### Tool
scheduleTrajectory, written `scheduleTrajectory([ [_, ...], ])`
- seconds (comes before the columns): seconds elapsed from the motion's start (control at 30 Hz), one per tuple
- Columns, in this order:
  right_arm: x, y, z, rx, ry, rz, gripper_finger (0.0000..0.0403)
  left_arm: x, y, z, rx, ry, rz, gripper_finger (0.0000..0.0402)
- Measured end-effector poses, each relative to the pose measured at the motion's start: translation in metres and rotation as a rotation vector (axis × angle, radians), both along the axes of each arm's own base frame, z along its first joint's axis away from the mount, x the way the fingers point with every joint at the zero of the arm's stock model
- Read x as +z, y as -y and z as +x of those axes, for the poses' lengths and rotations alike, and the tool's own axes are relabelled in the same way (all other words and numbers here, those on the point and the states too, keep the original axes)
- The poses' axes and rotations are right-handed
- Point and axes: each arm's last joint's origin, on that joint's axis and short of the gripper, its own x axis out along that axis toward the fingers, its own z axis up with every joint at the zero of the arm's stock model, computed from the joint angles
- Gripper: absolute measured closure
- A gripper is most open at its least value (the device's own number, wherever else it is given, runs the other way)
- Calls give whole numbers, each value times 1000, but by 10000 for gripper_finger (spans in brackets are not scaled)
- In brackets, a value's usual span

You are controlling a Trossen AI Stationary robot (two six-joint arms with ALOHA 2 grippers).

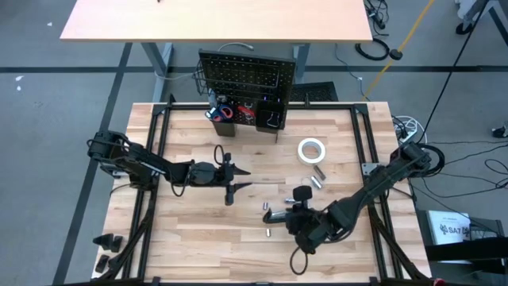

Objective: Hang tools onto peg board
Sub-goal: Put the black clamp into the black wire basket on the peg board

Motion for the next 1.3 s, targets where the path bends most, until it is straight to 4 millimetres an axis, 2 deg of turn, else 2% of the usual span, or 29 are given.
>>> scheduleTrajectory([
  [0.13,18,-6,1,-19,68,-47,373,0,0,0,0,0,0,226],
  [0.47,38,0,6,-111,206,-251,373,0,0,0,0,0,0,226],
  [0.77,77,17,26,-191,285,-245,373,0,-1,0,26,-2,8,226],
  [0.9,106,32,35,-199,294,-269,373,-1,-1,0,33,-15,11,226],
  [1.1,166,56,44,-188,349,-327,373,-2,-1,-1,32,-25,12,226],
  [1.3,224,96,43,-246,410,-399,373,-2,-1,-1,41,-23,-21,226],
])
